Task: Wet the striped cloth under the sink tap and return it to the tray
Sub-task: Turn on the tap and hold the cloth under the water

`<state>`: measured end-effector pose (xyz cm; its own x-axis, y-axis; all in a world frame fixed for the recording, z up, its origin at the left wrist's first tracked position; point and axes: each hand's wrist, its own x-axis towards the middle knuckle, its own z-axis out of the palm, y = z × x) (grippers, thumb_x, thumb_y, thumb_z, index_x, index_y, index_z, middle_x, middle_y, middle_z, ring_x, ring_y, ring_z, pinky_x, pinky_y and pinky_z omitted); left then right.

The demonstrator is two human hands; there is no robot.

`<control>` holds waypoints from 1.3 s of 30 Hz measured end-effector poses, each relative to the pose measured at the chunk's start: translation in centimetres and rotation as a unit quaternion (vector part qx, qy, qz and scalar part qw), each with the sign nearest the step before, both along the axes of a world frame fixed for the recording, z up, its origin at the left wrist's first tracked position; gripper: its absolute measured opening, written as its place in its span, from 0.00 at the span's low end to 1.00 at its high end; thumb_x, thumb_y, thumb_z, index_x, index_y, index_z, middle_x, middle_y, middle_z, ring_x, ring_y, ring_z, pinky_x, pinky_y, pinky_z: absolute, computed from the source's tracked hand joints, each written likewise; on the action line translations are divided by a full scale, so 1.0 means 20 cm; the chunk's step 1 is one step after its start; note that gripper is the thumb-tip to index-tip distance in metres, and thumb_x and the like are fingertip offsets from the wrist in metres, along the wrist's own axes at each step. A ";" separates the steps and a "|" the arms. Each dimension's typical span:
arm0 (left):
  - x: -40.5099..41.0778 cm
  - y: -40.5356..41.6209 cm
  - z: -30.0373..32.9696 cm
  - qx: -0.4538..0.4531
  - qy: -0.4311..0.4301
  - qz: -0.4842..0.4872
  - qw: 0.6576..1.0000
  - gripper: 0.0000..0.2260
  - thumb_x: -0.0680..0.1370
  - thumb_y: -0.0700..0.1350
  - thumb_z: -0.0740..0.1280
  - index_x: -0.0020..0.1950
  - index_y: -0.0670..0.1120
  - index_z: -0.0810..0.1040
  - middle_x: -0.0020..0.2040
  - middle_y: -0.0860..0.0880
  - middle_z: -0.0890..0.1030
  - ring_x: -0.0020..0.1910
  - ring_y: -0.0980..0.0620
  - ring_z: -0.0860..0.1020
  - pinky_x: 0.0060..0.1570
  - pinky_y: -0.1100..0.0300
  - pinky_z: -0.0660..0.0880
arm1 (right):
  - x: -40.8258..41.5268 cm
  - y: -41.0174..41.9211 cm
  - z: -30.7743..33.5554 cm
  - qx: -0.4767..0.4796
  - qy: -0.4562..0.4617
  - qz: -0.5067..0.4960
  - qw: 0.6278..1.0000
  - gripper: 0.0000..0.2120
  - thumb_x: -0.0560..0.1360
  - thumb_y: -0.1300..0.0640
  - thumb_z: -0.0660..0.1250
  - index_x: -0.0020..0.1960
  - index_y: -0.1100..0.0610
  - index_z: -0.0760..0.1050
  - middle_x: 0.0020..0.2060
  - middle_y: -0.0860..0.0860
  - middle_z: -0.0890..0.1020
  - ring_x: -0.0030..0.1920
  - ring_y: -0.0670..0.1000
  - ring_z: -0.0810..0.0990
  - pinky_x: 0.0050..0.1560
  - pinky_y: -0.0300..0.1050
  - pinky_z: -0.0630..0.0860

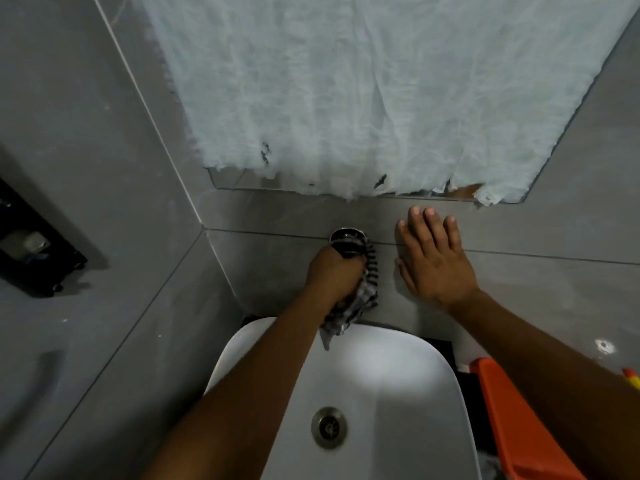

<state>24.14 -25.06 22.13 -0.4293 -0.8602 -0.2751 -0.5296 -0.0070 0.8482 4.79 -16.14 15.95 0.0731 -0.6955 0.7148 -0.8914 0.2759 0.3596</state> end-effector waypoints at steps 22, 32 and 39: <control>0.51 0.37 -0.21 -0.116 0.068 0.059 0.989 0.09 0.76 0.46 0.71 0.36 0.48 0.80 0.31 0.51 0.82 0.31 0.61 0.79 0.36 0.66 0.74 | 0.08 0.06 0.10 0.078 -0.012 -0.050 0.996 0.38 0.73 0.49 0.64 0.78 0.61 0.57 0.78 0.60 0.56 0.78 0.63 0.53 0.78 0.62 0.43; -0.01 -0.01 0.09 -0.129 -0.052 -0.020 0.990 0.24 0.72 0.57 0.74 0.60 0.41 0.82 0.54 0.44 0.85 0.51 0.46 0.83 0.47 0.59 0.74 | 0.05 0.05 0.08 0.044 0.003 -0.024 0.999 0.36 0.72 0.50 0.66 0.76 0.62 0.62 0.76 0.60 0.57 0.76 0.64 0.57 0.76 0.63 0.47; 0.10 -0.11 -0.06 0.353 0.214 -0.005 0.911 0.32 0.65 0.58 0.78 0.61 0.38 0.82 0.54 0.41 0.86 0.53 0.44 0.84 0.50 0.52 0.79 | 0.08 0.05 0.09 0.058 -0.028 -0.035 0.997 0.39 0.71 0.48 0.65 0.77 0.62 0.58 0.76 0.63 0.63 0.78 0.61 0.49 0.77 0.62 0.42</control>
